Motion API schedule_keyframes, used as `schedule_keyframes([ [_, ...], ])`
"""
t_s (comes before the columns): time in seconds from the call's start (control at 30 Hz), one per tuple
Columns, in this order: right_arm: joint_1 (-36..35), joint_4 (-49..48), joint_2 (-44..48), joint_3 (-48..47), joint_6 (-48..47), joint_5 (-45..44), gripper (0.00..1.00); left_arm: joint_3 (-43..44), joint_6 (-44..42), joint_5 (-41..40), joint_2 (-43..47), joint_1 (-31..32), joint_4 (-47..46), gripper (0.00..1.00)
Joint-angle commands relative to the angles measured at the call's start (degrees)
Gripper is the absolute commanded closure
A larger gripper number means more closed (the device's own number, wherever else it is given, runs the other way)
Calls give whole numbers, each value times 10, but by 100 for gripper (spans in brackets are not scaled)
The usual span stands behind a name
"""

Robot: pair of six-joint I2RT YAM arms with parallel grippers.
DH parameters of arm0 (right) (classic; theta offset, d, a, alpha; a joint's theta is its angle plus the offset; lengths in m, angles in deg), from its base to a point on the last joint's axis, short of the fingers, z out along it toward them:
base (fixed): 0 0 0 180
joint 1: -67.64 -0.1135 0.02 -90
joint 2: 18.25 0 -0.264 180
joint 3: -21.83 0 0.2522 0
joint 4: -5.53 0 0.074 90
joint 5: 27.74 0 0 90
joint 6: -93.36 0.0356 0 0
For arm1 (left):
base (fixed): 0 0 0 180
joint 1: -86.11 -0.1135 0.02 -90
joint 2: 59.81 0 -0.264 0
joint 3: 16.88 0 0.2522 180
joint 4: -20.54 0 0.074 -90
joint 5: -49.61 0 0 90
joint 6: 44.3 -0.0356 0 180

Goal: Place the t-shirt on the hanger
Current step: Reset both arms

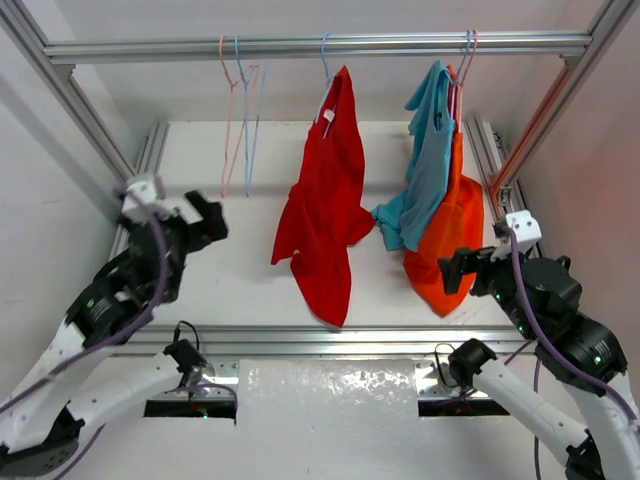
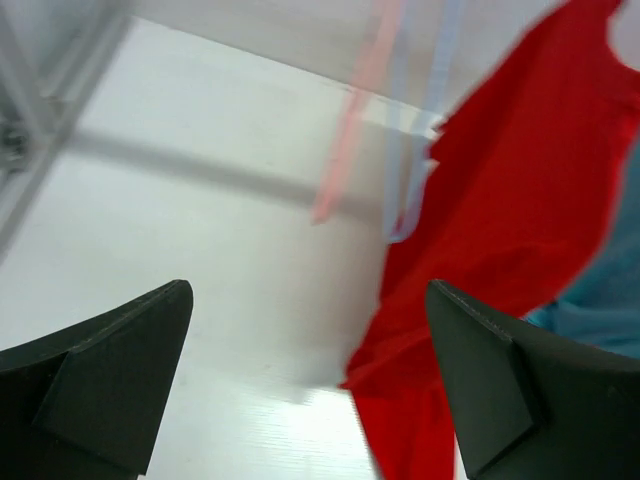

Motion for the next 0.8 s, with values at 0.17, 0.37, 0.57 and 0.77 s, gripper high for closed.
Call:
schedule_keyframes([
  [0.17, 1, 71, 81, 33, 18, -100, 1, -135, 64, -169, 143, -1, 57, 0],
  [0.37, 1, 87, 120, 71, 8, -111, 1, -144, 89, -170, 216, -3, 67, 0],
  [0.57, 1, 93, 123, 66, 5, -119, 1, -151, 63, -152, 218, -3, 45, 0],
  [0.77, 1, 92, 118, 64, 11, -136, 1, -147, 61, -137, 185, -11, 51, 0],
])
